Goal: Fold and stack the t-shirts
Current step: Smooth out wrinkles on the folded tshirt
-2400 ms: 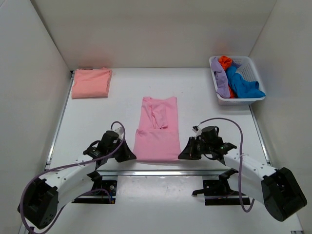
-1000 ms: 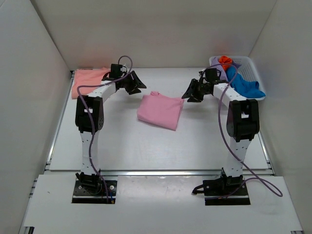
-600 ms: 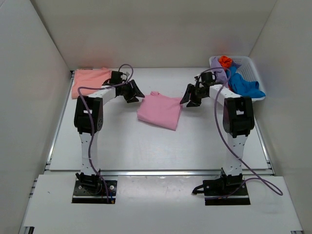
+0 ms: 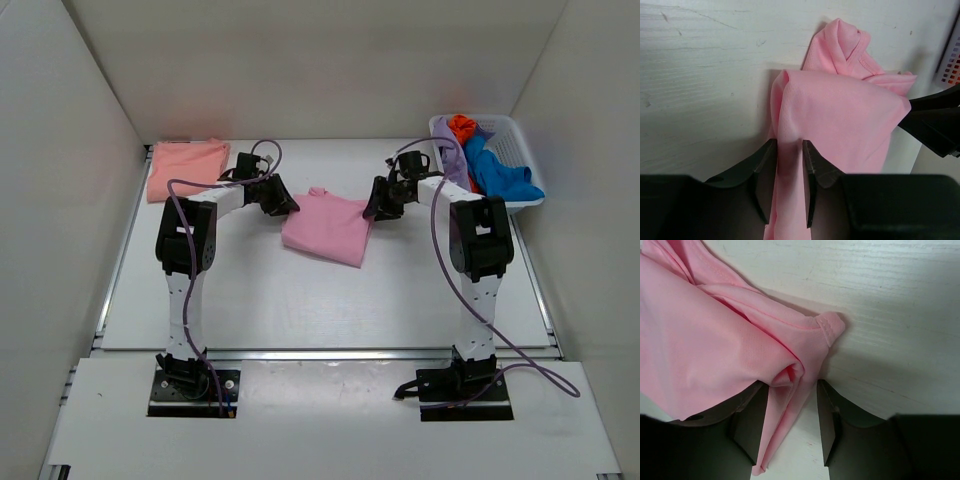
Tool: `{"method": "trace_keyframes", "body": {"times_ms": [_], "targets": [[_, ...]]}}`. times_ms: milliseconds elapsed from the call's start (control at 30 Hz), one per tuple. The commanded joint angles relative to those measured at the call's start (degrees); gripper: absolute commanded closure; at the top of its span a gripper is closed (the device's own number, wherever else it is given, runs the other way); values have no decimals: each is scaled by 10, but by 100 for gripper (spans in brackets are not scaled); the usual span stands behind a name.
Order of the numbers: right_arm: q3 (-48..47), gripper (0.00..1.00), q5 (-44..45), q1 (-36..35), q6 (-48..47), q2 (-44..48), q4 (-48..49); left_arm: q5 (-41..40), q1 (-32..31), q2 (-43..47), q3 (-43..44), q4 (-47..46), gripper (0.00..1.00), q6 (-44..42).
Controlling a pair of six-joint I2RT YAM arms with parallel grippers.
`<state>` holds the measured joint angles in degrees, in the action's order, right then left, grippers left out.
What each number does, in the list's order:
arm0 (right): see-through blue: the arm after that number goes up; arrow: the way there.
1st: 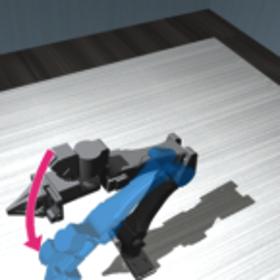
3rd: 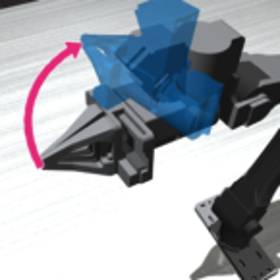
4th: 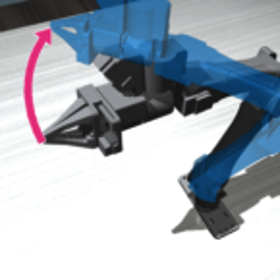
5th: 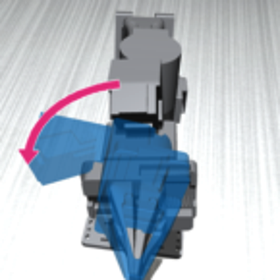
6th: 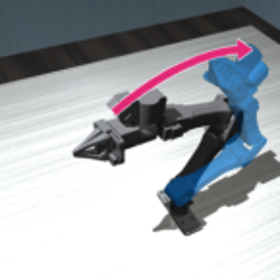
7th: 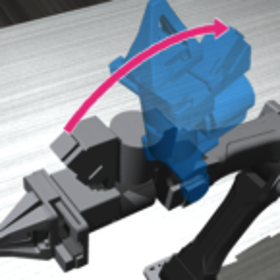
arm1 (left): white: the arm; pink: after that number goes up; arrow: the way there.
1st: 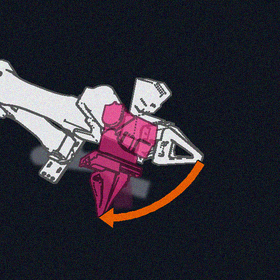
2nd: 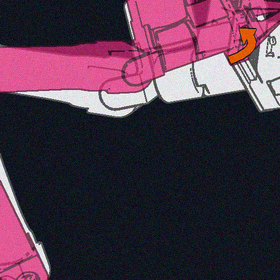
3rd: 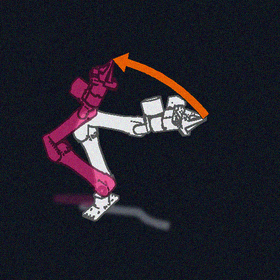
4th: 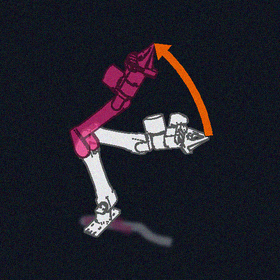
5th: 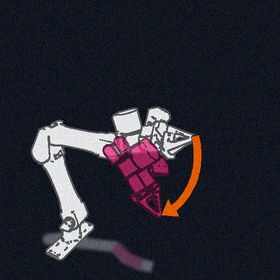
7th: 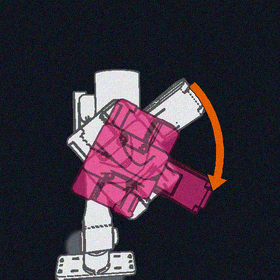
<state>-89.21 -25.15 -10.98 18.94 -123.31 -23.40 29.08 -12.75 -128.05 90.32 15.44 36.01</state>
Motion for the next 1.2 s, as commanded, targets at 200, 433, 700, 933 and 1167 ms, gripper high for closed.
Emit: {"method": "trace_keyframes", "body": {"times_ms": [200, 433, 700, 933, 1167], "targets": [[32, 58, 83, -9, -32, 60, 52, 14, 2, 32, 1, -21, 78, 4], [47, 62, 53, -16, -28, 83, 96, 21, 2, 36, 1, -27, 94, 13], [0, 63, 22, -17, -36, 42, 80, 26, 4, 35, -1, -25, 94, 11], [-32, 65, 5, -20, -38, 12, 65, 27, 1, 31, -6, -36, 95, 16], [-44, 62, 35, -18, -42, 0, 48, 26, 0, 28, -7, -38, 95, 19]]}}
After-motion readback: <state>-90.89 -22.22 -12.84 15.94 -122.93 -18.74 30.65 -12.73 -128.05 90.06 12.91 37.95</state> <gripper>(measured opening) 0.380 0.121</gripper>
